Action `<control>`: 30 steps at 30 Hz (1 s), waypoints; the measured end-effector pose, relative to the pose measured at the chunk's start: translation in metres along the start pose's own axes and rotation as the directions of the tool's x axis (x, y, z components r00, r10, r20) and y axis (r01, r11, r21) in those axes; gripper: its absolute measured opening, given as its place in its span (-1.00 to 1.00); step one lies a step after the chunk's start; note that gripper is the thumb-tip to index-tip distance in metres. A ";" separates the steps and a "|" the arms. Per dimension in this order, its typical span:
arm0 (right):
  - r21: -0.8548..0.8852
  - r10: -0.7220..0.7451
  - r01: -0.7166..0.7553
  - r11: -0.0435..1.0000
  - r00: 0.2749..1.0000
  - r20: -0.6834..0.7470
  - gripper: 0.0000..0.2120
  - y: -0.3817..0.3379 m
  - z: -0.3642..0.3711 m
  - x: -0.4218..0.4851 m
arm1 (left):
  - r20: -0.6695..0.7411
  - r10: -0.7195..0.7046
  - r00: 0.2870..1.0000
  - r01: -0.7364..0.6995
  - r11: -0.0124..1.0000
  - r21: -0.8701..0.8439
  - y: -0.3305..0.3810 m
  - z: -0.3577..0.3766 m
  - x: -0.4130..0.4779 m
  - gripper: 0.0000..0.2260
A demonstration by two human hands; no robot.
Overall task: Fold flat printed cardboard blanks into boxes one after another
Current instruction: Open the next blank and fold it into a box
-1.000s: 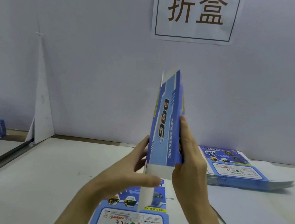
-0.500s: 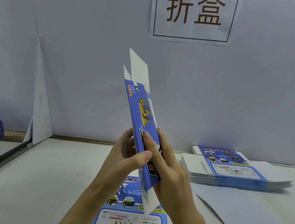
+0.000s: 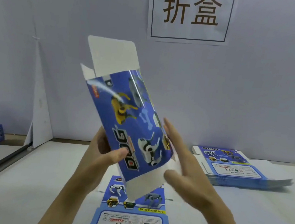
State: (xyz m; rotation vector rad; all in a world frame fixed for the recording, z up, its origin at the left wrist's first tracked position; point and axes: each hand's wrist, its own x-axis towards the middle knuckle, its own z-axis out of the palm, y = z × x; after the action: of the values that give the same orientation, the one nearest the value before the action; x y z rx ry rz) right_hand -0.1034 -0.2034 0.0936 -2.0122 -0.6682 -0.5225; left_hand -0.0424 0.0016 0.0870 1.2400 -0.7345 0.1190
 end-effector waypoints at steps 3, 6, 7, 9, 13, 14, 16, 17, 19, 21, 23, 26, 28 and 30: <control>0.218 0.193 -0.180 0.959 0.980 -0.040 -0.08 -0.007 -0.008 0.002 | 0.078 -0.080 0.994 0.078 0.997 0.021 -0.005 -0.004 -0.002 -0.25; 0.382 0.253 -0.217 0.898 0.967 -0.044 -0.21 -0.009 -0.008 0.006 | 0.163 -0.143 0.976 0.137 0.989 0.049 -0.009 0.003 -0.001 -0.15; 0.418 0.250 -0.202 0.886 0.966 -0.062 -0.42 -0.011 -0.009 0.006 | 0.147 -0.161 0.976 0.154 0.986 0.058 -0.008 0.005 0.000 -0.13; 0.425 0.272 -0.184 0.886 0.949 -0.157 -0.76 -0.015 -0.013 0.006 | 0.043 -0.190 0.981 0.186 0.978 0.093 -0.007 0.006 0.002 -0.10; 0.449 0.357 -0.191 0.873 0.877 -0.322 -0.92 -0.007 -0.011 0.007 | -0.162 -0.182 0.970 0.196 0.978 0.075 -0.003 0.003 0.002 -0.28; 0.451 0.375 -0.208 0.868 0.870 -0.320 -0.90 -0.006 -0.011 0.007 | -0.211 -0.181 0.961 0.198 0.978 0.062 -0.003 0.001 0.003 -0.40; 0.430 0.390 -0.255 0.866 0.882 -0.264 -0.87 -0.005 -0.014 0.007 | -0.271 -0.187 0.944 0.207 0.977 0.050 -0.002 0.000 0.003 -0.58; 0.411 0.396 -0.284 0.866 0.891 -0.220 -0.84 -0.004 -0.017 0.005 | -0.269 -0.198 0.942 0.218 0.975 0.048 -0.002 0.000 0.003 -0.55; 0.388 0.413 -0.320 0.864 0.893 -0.182 -0.76 -0.002 -0.021 0.004 | -0.230 -0.241 0.943 0.255 0.966 0.033 -0.002 0.002 0.002 -0.44; 0.377 0.409 -0.305 0.874 0.882 -0.233 -0.70 0.001 -0.021 0.004 | -0.224 -0.247 0.943 0.259 0.966 0.022 -0.005 0.005 0.002 -0.59; 0.391 0.417 -0.292 0.873 0.863 -0.286 -0.66 0.006 -0.017 0.004 | -0.257 -0.215 0.942 0.236 0.971 0.050 -0.008 0.008 0.002 -0.71; 0.404 0.439 -0.310 0.861 0.853 -0.282 -0.65 0.008 -0.014 0.004 | -0.258 -0.190 0.947 0.223 0.969 0.106 -0.010 0.007 0.002 -0.70; 0.405 0.450 -0.324 0.855 0.851 -0.270 -0.63 0.009 -0.014 0.004 | -0.259 -0.181 0.949 0.218 0.968 0.123 -0.008 0.006 0.002 -0.69; 0.399 0.441 -0.310 0.863 0.848 -0.294 -0.66 0.010 -0.014 0.004 | -0.266 -0.167 0.949 0.208 0.969 0.133 -0.008 0.007 0.003 -0.71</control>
State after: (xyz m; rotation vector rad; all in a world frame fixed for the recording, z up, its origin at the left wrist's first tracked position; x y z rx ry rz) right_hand -0.0955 -0.2189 0.0968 -1.5959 -0.0965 -0.4947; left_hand -0.0397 -0.0082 0.0830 1.4112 -0.3873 0.1785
